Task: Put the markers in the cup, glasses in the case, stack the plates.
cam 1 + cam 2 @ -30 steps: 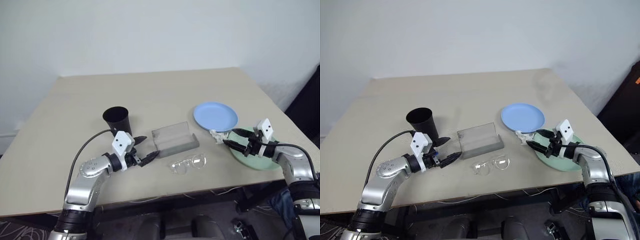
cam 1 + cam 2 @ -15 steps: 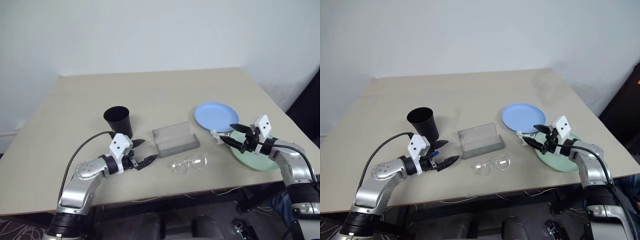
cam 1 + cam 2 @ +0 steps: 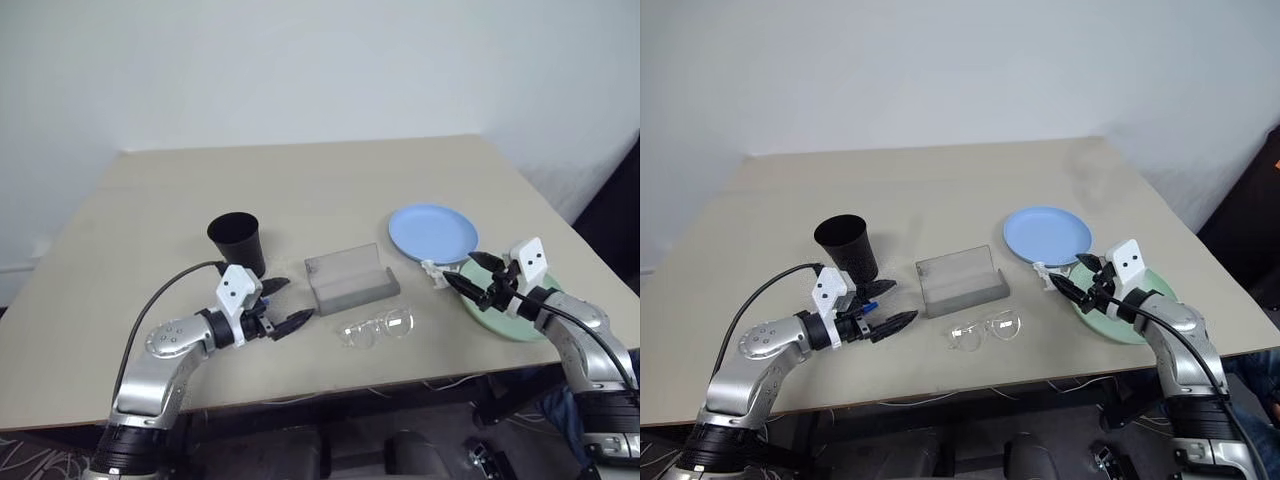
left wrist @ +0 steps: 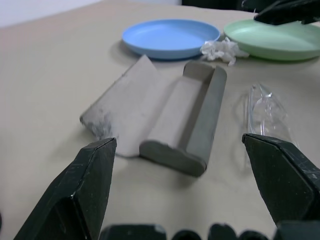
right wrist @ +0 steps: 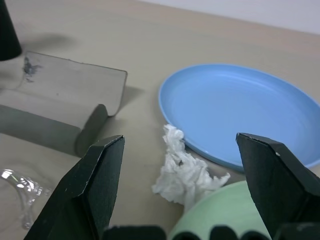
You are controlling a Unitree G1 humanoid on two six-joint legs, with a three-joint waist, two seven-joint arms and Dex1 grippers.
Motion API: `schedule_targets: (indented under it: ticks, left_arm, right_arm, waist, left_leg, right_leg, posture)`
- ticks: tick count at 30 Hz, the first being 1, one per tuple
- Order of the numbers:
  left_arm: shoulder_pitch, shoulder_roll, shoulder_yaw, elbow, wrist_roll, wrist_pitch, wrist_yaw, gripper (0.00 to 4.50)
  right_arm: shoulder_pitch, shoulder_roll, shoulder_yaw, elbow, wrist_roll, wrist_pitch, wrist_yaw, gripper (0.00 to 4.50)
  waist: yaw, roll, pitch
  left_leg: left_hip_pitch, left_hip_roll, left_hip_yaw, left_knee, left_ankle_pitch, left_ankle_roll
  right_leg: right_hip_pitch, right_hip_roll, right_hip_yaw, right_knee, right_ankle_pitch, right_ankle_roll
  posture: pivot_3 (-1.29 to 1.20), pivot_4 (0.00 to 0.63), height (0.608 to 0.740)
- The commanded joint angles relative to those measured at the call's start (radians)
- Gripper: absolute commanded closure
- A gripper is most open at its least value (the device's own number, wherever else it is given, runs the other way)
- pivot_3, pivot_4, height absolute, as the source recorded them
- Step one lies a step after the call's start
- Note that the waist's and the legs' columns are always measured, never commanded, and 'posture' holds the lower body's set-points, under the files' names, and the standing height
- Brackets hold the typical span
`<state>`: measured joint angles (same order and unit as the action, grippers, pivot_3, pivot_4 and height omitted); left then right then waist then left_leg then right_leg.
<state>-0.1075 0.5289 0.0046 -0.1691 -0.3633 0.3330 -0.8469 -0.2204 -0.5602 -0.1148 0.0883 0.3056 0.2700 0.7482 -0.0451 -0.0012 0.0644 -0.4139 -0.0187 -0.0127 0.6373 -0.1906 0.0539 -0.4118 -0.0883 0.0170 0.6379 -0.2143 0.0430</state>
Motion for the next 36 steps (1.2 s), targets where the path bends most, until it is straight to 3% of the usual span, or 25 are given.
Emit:
schedule_targets:
  ticks: [1,19,36]
  left_arm:
    - [-0.043,-0.009,-0.014,0.004,-0.004,-0.011,-0.01,0.22]
    - [-0.117,-0.062,-0.092,0.001,-0.022,0.024,-0.053,0.22]
    - [-0.123,-0.079,-0.106,0.013,-0.007,0.013,-0.048,0.22]
  right_arm:
    - [-0.024,-0.021,-0.022,0.003,-0.018,0.01,-0.029,0.62]
    - [0.049,-0.121,0.081,-0.148,-0.102,0.258,-0.027,0.62]
    - [-0.004,-0.133,0.148,-0.183,-0.165,0.405,-0.068,0.62]
  waist:
    - [0.0,0.0,0.0]
    - [0.0,-0.001,0.0]
    - [0.0,-0.001,0.001]
  left_leg:
    - [0.0,0.0,0.0,-0.001,0.0,0.0]
    - [0.001,0.0,0.0,0.0,0.0,0.0]
    - [0.0,0.0,0.0,0.0,0.0,0.0]
  right_leg:
    - [0.0,0.0,0.0,0.0,0.0,0.0]
    - [0.002,0.002,-0.002,-0.001,0.0,0.0]
    - [0.002,0.002,-0.002,-0.001,0.0,0.0]
  posture:
    - [0.0,0.0,0.738]
    - [0.0,0.0,0.738]
    - [0.0,0.0,0.738]
